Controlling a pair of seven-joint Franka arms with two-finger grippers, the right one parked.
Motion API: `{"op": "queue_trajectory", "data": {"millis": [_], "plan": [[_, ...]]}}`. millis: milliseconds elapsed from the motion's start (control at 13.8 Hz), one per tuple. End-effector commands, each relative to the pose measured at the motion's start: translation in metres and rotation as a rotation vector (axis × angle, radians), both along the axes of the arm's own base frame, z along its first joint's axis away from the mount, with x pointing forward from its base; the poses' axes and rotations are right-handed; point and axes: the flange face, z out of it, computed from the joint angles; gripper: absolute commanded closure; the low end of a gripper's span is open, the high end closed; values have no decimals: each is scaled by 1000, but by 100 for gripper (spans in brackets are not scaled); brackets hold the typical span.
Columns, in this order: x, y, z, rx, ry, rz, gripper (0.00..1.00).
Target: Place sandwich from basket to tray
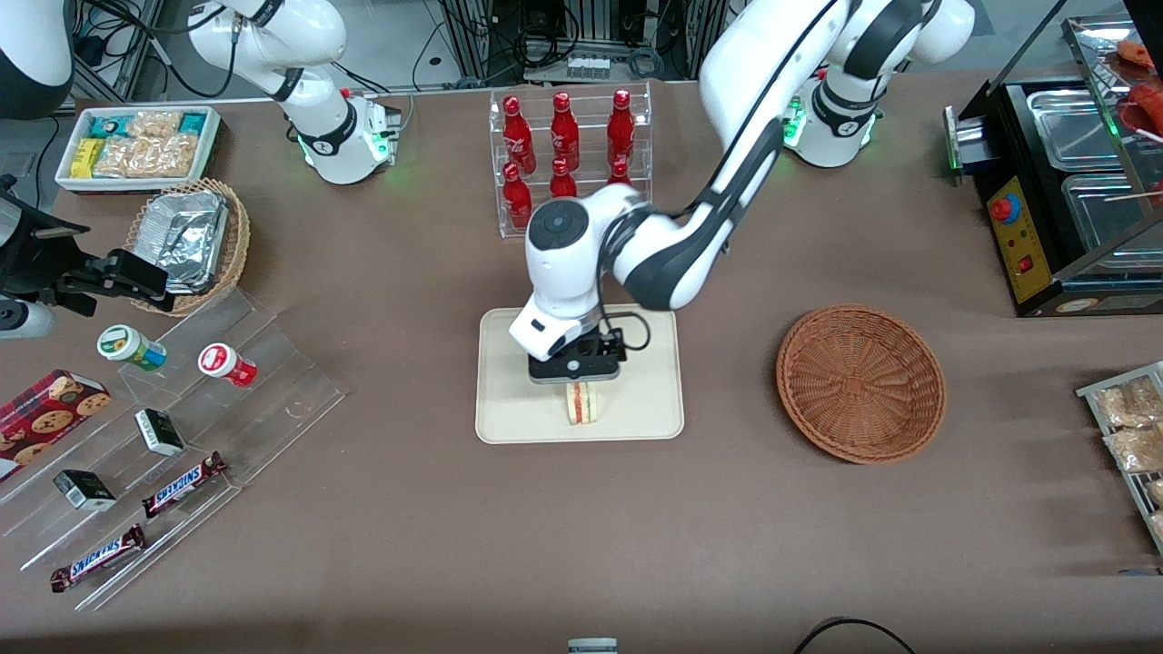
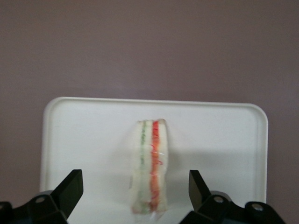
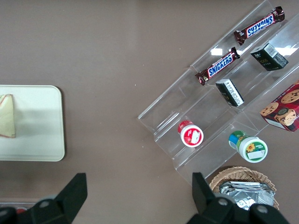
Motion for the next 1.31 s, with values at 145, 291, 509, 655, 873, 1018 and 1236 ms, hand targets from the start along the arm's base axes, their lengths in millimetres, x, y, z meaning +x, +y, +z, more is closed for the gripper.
{"op": "queue_trajectory", "data": {"millis": [145,291,509,655,873,1018,1236], "plan": [[15,103,130,27,71,131,1],[22,151,167,39,117,112,1],[30,227,209,63,166,84,1],[36,278,229,60,195,54,1],[40,358,250,41,230,-18,1],[38,411,257,37,240,-53,1],[24,452,259,26,261,-111,1]]}}
